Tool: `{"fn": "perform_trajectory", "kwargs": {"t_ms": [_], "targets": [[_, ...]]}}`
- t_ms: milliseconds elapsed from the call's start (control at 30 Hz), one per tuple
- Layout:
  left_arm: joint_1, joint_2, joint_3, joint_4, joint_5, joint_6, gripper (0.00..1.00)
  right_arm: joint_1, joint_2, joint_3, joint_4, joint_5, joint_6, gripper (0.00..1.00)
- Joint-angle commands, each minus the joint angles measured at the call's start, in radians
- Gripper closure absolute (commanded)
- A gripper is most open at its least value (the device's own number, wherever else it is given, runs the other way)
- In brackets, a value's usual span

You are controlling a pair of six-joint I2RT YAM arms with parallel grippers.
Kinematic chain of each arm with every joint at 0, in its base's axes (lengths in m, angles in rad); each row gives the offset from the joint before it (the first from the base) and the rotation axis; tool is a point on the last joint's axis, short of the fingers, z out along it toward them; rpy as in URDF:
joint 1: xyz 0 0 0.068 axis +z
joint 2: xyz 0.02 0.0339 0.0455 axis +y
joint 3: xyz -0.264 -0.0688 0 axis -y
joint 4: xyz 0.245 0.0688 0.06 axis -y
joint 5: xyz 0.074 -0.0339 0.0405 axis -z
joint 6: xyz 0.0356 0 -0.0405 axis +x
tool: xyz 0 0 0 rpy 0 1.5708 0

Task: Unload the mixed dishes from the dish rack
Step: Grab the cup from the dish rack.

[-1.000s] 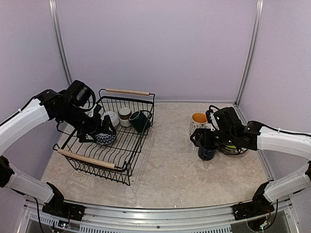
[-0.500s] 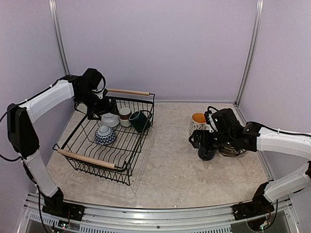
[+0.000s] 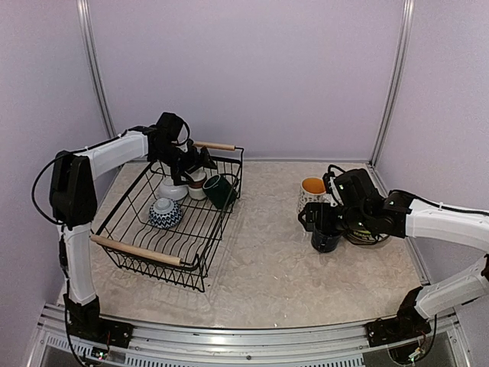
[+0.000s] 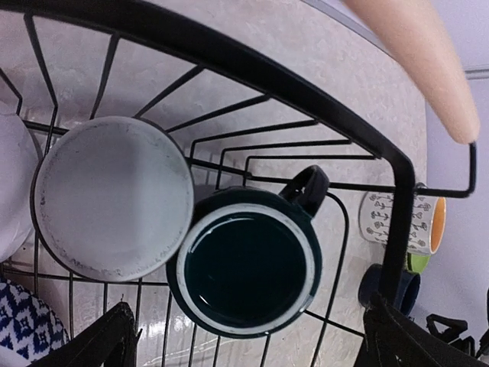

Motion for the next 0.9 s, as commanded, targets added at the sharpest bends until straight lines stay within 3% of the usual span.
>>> {"fn": "perform_trajectory", "kwargs": {"t_ms": [0,100,233,767,867], "targets": [[-0.037,0.039,0.005,0.034,-0.138,-0.071,0.01,0.014,-0.033,0.023,-0.017,0.019,0.004,0.00],[-0.051,0.033,-0.028,0.067,-0.152,-0.097,0.01,0.014,-0.032,0.021,-0.013,0.023,-0.001,0.00],[-0.054,0.036,-0.069,0.152,-0.065,-0.132,0.01,0.014,-0.019,0.022,-0.002,0.020,-0.006,0.00],[-0.086,0.202,0.107,0.069,-0.101,-0.111,0.01,0.015,-0.019,0.018,0.015,0.006,-0.002,0.00],[-0.076,0.219,0.110,0.070,-0.086,-0.108,0.09,0.014,-0.021,0.019,0.011,0.006,0.001,0.00]]}}
